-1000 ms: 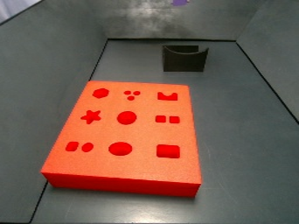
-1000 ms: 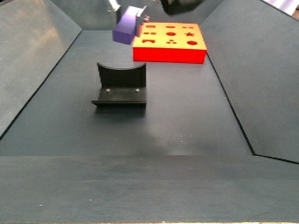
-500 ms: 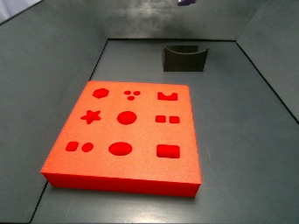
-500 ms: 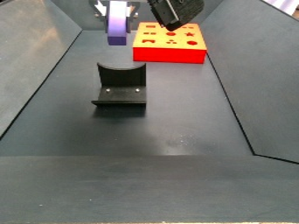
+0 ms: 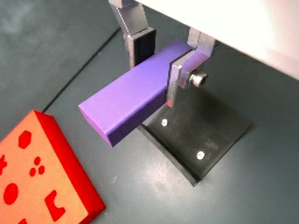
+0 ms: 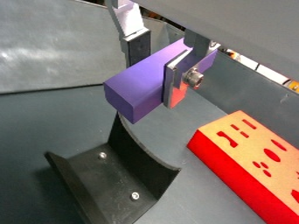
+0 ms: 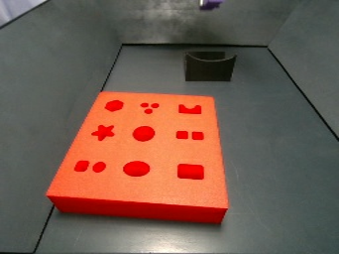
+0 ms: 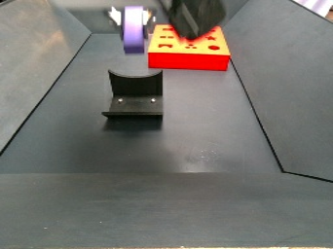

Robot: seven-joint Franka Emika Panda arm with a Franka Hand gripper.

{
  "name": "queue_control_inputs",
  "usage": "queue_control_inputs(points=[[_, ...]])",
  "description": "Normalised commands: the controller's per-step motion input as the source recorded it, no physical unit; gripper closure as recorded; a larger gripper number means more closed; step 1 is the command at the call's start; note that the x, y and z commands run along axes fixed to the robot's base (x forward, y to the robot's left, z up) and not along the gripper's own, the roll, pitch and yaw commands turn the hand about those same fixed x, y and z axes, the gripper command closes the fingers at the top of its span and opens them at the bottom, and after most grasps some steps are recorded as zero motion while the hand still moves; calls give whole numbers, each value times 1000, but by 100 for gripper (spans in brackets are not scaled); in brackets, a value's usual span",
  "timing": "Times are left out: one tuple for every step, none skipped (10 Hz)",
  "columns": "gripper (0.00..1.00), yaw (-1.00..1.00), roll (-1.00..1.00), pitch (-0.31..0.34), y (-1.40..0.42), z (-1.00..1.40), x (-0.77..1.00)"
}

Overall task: Pick up the rectangle object. Move up. Place the rectangle object on the fixture. Regrasp the rectangle object. Move to above the board. Insert the rectangle object.
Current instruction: Place the rectangle object on the fixture.

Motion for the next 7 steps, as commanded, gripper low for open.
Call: queue_control_inputs(points=[[100, -133, -1000, 85, 76, -1000, 118], [100, -149, -1000, 94, 77, -1000, 127], [100, -161, -1000, 93, 81, -1000, 131], [100, -168, -881, 78, 89, -1000, 141], [100, -163, -707, 61, 93, -1000, 150], [100, -148, -476, 41, 103, -1000, 163], [100, -140, -363, 34, 105, -1000, 170]])
